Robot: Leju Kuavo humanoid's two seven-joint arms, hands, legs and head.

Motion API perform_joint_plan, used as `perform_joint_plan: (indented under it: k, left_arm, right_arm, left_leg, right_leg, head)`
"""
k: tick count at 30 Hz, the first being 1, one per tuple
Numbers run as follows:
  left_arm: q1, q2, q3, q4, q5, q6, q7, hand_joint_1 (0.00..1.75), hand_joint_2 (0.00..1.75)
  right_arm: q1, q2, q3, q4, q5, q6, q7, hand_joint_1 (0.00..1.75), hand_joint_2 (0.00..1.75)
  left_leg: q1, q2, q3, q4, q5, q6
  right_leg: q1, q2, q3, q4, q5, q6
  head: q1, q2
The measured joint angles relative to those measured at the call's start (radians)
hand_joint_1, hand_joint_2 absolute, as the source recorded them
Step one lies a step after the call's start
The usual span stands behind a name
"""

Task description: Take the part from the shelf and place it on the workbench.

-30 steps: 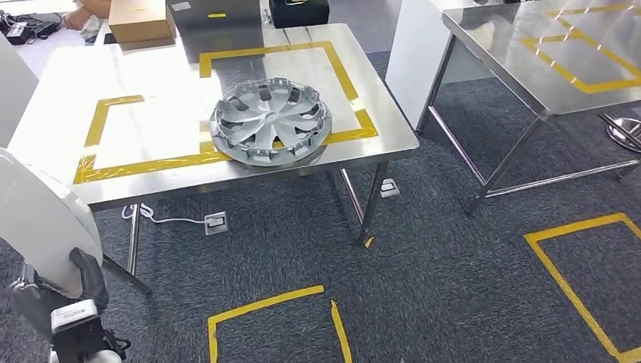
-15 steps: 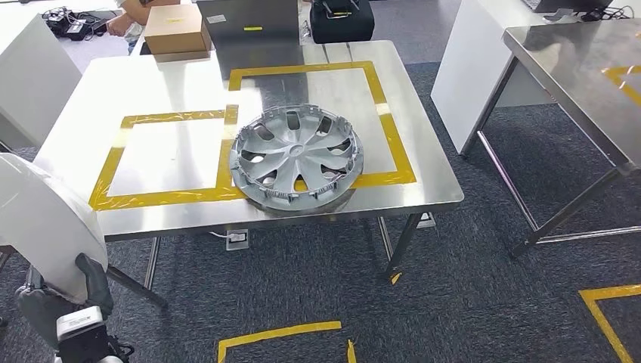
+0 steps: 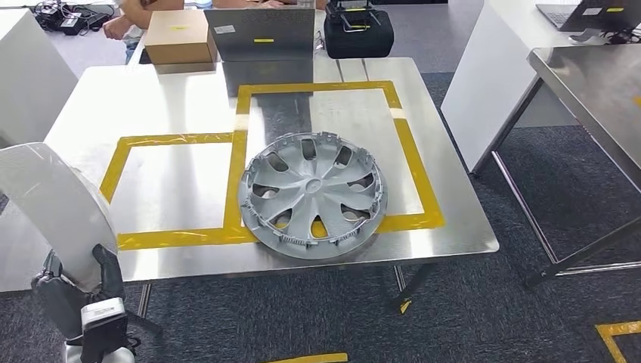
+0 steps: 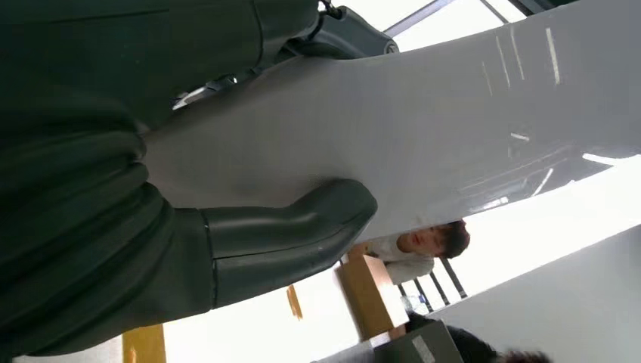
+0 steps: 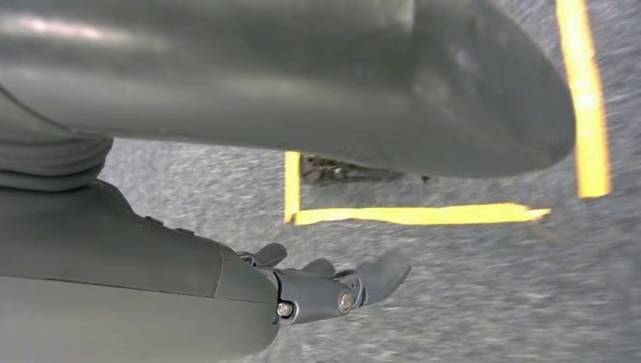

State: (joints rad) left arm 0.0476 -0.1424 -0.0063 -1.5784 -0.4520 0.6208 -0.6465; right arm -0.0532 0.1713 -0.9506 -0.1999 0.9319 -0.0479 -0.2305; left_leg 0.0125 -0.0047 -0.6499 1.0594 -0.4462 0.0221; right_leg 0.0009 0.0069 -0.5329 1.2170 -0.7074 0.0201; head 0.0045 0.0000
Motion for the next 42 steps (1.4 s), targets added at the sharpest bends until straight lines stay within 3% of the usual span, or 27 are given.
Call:
perform_joint_plan:
  k: [1, 2, 3, 5, 6, 7, 11, 13, 16, 17, 18, 19, 21, 22, 23, 26, 28, 30, 33, 34, 35, 38, 42]
  left_arm:
    - [0.000, 0.000, -0.002, 0.002, 0.000, 0.000, 0.000, 1.75, 1.75]
    - [0.000, 0.000, -0.003, 0.003, 0.000, 0.000, 0.000, 1.75, 1.75]
    - [0.000, 0.000, -0.003, 0.004, 0.000, 0.000, 0.000, 1.75, 1.75]
    - [0.000, 0.000, -0.004, 0.006, 0.000, 0.000, 0.000, 1.75, 1.75]
    - [-0.001, 0.000, -0.004, 0.007, 0.000, 0.000, 0.000, 1.75, 1.75]
    - [-0.001, 0.000, -0.005, 0.007, 0.000, 0.000, 0.000, 1.75, 1.75]
    - [-0.004, 0.000, -0.005, 0.008, 0.000, 0.000, 0.000, 1.75, 1.75]
    - [-0.007, 0.000, -0.005, 0.007, -0.001, 0.000, 0.000, 1.75, 1.75]
    - [-0.010, 0.000, -0.004, 0.010, -0.076, 0.023, 0.010, 1.75, 1.75]
    - [-0.010, -0.002, 0.000, 0.012, -0.152, 0.038, 0.022, 1.75, 1.75]
    - [-0.012, -0.009, 0.009, 0.014, -0.278, 0.053, 0.042, 1.75, 1.75]
    - [-0.015, -0.019, 0.023, 0.014, -0.431, 0.063, 0.066, 1.75, 1.75]
    - [-0.020, -0.045, 0.061, 0.007, -0.765, 0.071, 0.130, 1.75, 1.75]
    - [-0.021, -0.056, 0.075, 0.002, -0.895, 0.072, 0.179, 1.75, 1.75]
    - [-0.021, -0.063, 0.084, -0.005, -0.990, 0.072, 0.239, 1.75, 1.75]
    - [-0.022, -0.050, 0.086, -0.030, -1.089, 0.074, 0.433, 1.75, 1.75]
    - [-0.022, 0.004, 0.086, -0.037, -1.094, 0.076, 0.529, 1.75, 1.75]
    - [-0.045, 0.120, 0.064, -0.013, -1.094, 0.074, 0.694, 1.75, 1.75]
    - [-0.168, 0.322, -0.083, 0.085, -1.095, 0.068, 1.164, 1.75, 1.75]
    - [-0.206, 0.374, -0.156, 0.115, -1.096, 0.068, 1.282, 1.75, 1.75]
    - [-0.231, 0.417, -0.228, 0.137, -1.096, 0.069, 1.345, 1.75, 1.75]
    - [-0.258, 0.498, -0.382, 0.182, -1.096, 0.061, 1.352, 1.75, 1.75]
    - [-0.289, 0.564, -0.472, 0.212, -1.096, 0.051, 1.345, 1.75, 1.75]
  right_arm:
    - [-0.001, 0.000, 0.000, 0.000, 0.000, 0.000, 0.000, 0.00, 0.00]
    - [0.000, 0.000, 0.000, 0.000, 0.000, 0.000, 0.000, 0.00, 0.00]
    - [0.002, 0.000, 0.000, 0.000, 0.000, 0.000, 0.000, 0.00, 0.00]
    - [0.006, 0.000, 0.000, 0.000, 0.000, 0.000, 0.001, 0.00, 0.00]
    - [0.008, 0.000, 0.000, 0.000, 0.000, 0.000, 0.001, 0.00, 0.00]
    - [0.008, -0.001, 0.000, 0.001, 0.000, 0.000, 0.001, 0.00, 0.00]
    - [0.002, 0.000, 0.000, 0.001, 0.000, 0.000, 0.003, 0.00, 0.00]
    - [0.003, 0.000, 0.000, 0.001, 0.000, 0.000, 0.002, 0.00, 0.00]
    - [0.002, 0.000, 0.000, 0.001, 0.000, 0.001, 0.001, 0.00, 0.00]
    - [0.002, 0.000, 0.000, 0.001, 0.002, 0.002, 0.000, 0.00, 0.00]
    - [0.002, 0.000, 0.000, 0.001, 0.004, 0.004, -0.001, 0.00, 0.00]
    - [0.002, 0.000, 0.000, 0.001, 0.005, 0.007, -0.001, 0.00, 0.00]
    - [0.002, 0.000, 0.000, 0.001, 0.009, 0.010, -0.001, 0.00, 0.00]
    - [0.001, 0.000, 0.000, 0.001, 0.010, 0.011, -0.002, 0.00, 0.00]
    - [-0.001, 0.001, 0.000, 0.001, 0.012, 0.011, -0.002, 0.00, 0.00]
    - [-0.002, 0.001, -0.001, 0.001, 0.016, 0.012, -0.002, 0.00, 0.00]
    - [0.000, 0.001, -0.001, 0.001, 0.019, 0.020, 0.001, 0.00, 0.00]
    - [0.001, 0.002, -0.002, 0.001, 0.023, 0.031, 0.002, 0.00, 0.00]
    - [0.000, 0.003, -0.002, 0.001, 0.025, 0.038, -0.001, 0.00, 0.00]
    - [-0.001, 0.003, -0.002, 0.001, 0.026, 0.039, -0.002, 0.00, 0.00]
    - [-0.002, 0.003, -0.003, 0.001, 0.026, 0.040, -0.003, 0.00, 0.00]
    - [-0.004, 0.003, -0.008, 0.001, 0.026, 0.044, -0.001, 0.00, 0.00]
    - [0.001, 0.003, -0.014, 0.001, 0.026, 0.045, 0.000, 0.00, 0.00]
  left_leg:
    - [0.000, -0.001, 0.011, -0.001, -0.010, 0.000]
    - [0.000, -0.004, 0.024, -0.001, -0.022, -0.001]
    - [0.001, -0.007, 0.039, -0.001, -0.034, -0.003]
    - [0.003, -0.013, 0.071, -0.002, -0.058, -0.009]
    - [0.002, -0.015, 0.084, -0.002, -0.069, -0.014]
    - [0.001, -0.016, 0.092, -0.003, -0.077, -0.020]
    - [-0.001, -0.016, 0.107, -0.017, -0.089, -0.045]
    - [-0.001, -0.011, 0.092, 0.025, -0.113, -0.055]
    - [0.000, -0.006, -0.015, 0.208, -0.172, -0.062]
    - [0.000, -0.005, -0.047, 0.250, -0.172, -0.063]
    - [0.000, -0.005, -0.064, 0.258, -0.153, -0.063]
    - [0.000, -0.004, -0.060, 0.226, -0.115, -0.061]
    - [-0.001, -0.001, -0.017, 0.102, -0.029, -0.056]
    - [-0.002, 0.001, 0.006, 0.046, -0.007, -0.053]
    - [-0.002, 0.002, 0.021, 0.010, 0.001, -0.051]
    - [-0.002, -0.001, 0.029, -0.012, -0.007, -0.045]
    - [-0.003, -0.003, 0.031, -0.013, -0.010, -0.041]
    - [-0.002, -0.002, 0.032, -0.013, -0.012, -0.038]
    - [-0.002, -0.005, 0.033, -0.013, -0.012, -0.036]
    - [-0.002, -0.006, 0.034, -0.014, -0.011, -0.036]
    - [-0.003, -0.007, 0.035, -0.014, -0.011, -0.036]
    - [-0.003, -0.001, 0.037, -0.014, -0.012, -0.036]
    - [-0.003, 0.002, 0.037, -0.015, -0.011, -0.036]
  right_leg:
    - [-0.003, 0.000, -0.052, 0.062, -0.007, 0.004]
    - [-0.005, 0.000, -0.093, 0.096, 0.005, 0.007]
    - [-0.008, 0.000, -0.114, 0.088, 0.044, 0.008]
    - [-0.010, -0.001, -0.112, -0.021, 0.161, 0.006]
    - [-0.008, 0.000, -0.102, -0.077, 0.205, 0.003]
    - [-0.006, -0.001, -0.090, -0.122, 0.225, -0.003]
    - [-0.003, -0.001, -0.064, -0.169, 0.211, -0.030]
    - [-0.008, -0.004, -0.043, -0.184, 0.208, -0.044]
    - [-0.007, -0.006, -0.019, -0.191, 0.195, -0.059]
    - [-0.007, -0.006, -0.012, -0.191, 0.190, -0.061]
    - [-0.007, -0.006, -0.004, -0.190, 0.183, -0.060]
    - [-0.007, -0.005, 0.006, -0.190, 0.176, -0.058]
    - [-0.006, -0.005, 0.026, -0.190, 0.159, -0.051]
    - [-0.005, -0.003, 0.031, -0.188, 0.151, -0.046]
    - [-0.002, -0.002, 0.031, -0.185, 0.146, -0.042]
    - [0.003, 0.000, 0.029, -0.189, 0.144, -0.041]
    - [0.004, -0.002, 0.033, -0.197, 0.144, -0.042]
    - [0.004, -0.003, 0.034, -0.201, 0.144, -0.040]
    - [0.003, -0.005, 0.035, -0.203, 0.144, -0.036]
    - [0.003, -0.006, 0.037, -0.203, 0.144, -0.035]
    - [0.004, -0.007, 0.039, -0.203, 0.143, -0.035]
    - [0.004, -0.001, 0.039, -0.203, 0.145, -0.032]
    - [0.004, 0.000, 0.038, -0.203, 0.147, -0.030]
  head:
    - [0.000, 0.000]
    - [0.001, 0.000]
    - [0.001, 0.000]
    - [0.002, 0.000]
    - [0.002, 0.000]
    - [0.003, 0.000]
    - [0.003, 0.000]
    - [0.000, 0.000]
    - [-0.004, 0.000]
    - [-0.004, 0.000]
    - [-0.004, 0.000]
    - [-0.004, 0.000]
    - [-0.003, 0.000]
    - [-0.004, 0.000]
    - [-0.003, 0.000]
    - [0.002, 0.000]
    - [0.003, 0.000]
    - [0.003, 0.000]
    - [0.002, 0.000]
    - [0.002, 0.000]
    - [0.002, 0.000]
    - [0.002, 0.000]
    - [0.002, 0.000]
